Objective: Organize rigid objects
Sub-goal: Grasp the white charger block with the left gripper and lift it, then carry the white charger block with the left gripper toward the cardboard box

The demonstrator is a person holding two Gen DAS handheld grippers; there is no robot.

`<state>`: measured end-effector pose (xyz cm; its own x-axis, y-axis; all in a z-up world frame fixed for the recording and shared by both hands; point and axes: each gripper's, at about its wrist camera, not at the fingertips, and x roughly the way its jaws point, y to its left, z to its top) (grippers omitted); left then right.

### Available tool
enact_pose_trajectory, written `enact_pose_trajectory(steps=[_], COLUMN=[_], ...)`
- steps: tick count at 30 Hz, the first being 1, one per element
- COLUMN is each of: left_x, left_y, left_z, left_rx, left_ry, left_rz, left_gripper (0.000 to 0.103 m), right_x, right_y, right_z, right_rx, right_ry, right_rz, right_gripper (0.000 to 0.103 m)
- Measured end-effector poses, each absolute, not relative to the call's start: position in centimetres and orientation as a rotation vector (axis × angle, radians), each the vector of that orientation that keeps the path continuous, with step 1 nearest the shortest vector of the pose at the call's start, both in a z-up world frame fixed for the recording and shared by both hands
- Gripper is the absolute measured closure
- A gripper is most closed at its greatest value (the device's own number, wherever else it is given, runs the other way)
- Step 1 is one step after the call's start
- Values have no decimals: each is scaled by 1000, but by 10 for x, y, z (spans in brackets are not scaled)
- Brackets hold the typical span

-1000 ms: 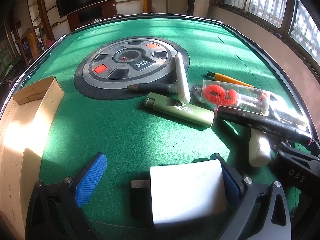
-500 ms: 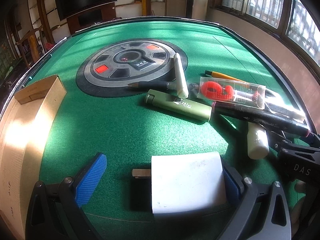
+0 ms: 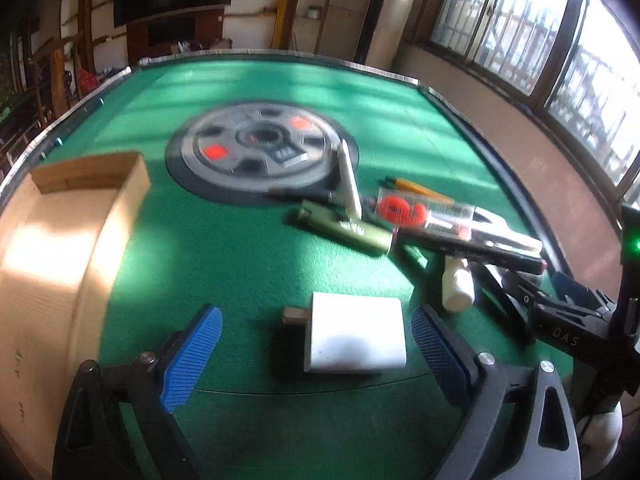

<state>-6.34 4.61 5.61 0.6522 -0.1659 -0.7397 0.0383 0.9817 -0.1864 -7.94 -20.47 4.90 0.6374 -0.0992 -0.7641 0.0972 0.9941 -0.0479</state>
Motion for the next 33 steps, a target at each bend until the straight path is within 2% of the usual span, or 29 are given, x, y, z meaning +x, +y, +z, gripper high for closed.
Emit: enact_pose_trajectory(steps=[2, 4, 7, 13, 15, 19, 25, 33], left_x=[-89, -111, -117, -92, -89, -82, -59, -12], left_y=[61, 76, 95, 89, 79, 58, 19, -4], left_z=[90, 116, 126, 83, 72, 62, 63, 25], left_rx=[-125, -113, -145, -179, -168, -154, 72, 85], left_ry=[696, 562, 526, 770, 793, 810, 754, 987], left_rz=[-80, -35, 24, 17, 13, -39, -223, -461], left_gripper=[6, 0, 0, 0, 1, 1, 1, 3], right_x=[-97, -117, -124, -83, -73, -73, -71, -63], right_y=[-209, -213, -219, -235, -241, -248, -242, -243], right_z=[71, 98, 119, 90, 80, 74, 68, 58], right_rx=[8, 21, 61, 178, 188, 221, 224, 207], right_ry=[771, 607, 432, 504, 597, 609, 645, 702], right_rz=[-112, -126, -91, -109, -118, -101, -58, -92], right_gripper=[1, 1, 0, 0, 1, 0, 1, 1])
